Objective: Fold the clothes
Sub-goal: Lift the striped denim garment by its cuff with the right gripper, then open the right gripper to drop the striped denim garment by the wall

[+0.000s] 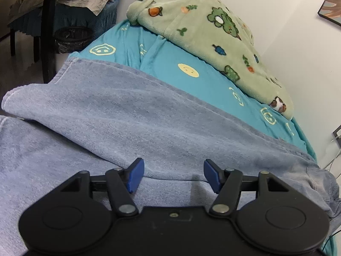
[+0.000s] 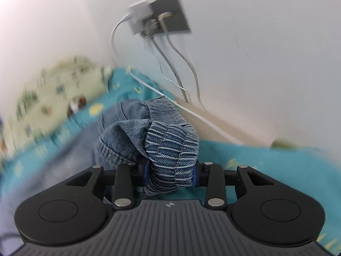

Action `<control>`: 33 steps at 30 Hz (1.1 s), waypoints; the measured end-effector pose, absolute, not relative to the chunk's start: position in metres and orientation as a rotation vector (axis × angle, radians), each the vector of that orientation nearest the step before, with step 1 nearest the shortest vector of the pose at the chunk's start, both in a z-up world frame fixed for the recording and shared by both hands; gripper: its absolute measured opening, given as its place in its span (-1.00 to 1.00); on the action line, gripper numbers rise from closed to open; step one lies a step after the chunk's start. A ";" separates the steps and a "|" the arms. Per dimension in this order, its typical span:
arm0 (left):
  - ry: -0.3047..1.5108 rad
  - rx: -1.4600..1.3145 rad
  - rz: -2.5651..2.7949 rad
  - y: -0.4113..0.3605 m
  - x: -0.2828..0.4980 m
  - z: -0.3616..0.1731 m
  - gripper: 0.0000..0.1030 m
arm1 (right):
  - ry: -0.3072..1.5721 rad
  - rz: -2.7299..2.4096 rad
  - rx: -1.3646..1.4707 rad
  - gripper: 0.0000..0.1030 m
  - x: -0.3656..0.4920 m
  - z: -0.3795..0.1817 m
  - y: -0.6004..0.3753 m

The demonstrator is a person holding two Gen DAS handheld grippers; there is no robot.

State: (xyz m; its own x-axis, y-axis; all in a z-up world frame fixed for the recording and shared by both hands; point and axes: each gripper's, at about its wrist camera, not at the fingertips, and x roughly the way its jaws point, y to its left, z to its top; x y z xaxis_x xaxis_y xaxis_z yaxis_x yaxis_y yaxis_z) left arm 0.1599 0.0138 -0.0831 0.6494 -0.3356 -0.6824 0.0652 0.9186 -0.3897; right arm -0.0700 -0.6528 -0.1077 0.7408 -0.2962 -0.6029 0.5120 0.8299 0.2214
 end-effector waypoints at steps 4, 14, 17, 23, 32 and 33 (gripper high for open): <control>0.832 -0.370 -0.238 0.016 0.160 -0.082 0.15 | 0.752 -0.438 0.149 -0.25 -0.054 -0.127 -0.651; 0.831 -0.394 -0.247 0.018 0.160 -0.080 0.15 | 0.799 -0.425 -0.141 -0.11 -0.056 -0.125 -0.635; 0.824 -0.397 -0.254 0.019 0.158 -0.077 0.15 | 0.805 -0.412 -0.187 -0.13 -0.053 -0.107 -0.630; 0.811 -0.407 -0.257 0.021 0.156 -0.074 0.15 | 0.864 -0.414 -0.249 -0.13 -0.048 -0.069 -0.634; 0.819 -0.417 -0.260 0.024 0.158 -0.072 0.18 | 1.037 -0.470 -0.202 -0.09 -0.046 -0.154 -0.638; 0.817 -0.428 -0.259 0.026 0.158 -0.071 0.19 | 1.011 -0.490 -0.170 -0.08 -0.048 -0.153 -0.638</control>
State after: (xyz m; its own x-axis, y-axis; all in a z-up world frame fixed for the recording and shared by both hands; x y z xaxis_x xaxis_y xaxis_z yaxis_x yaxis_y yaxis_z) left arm 0.1580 0.0259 -0.0711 0.6599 -0.3828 -0.6465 0.0590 0.8842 -0.4633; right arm -0.0479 -0.6383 -0.1531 0.4342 -0.4682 -0.7696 0.3138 0.8794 -0.3580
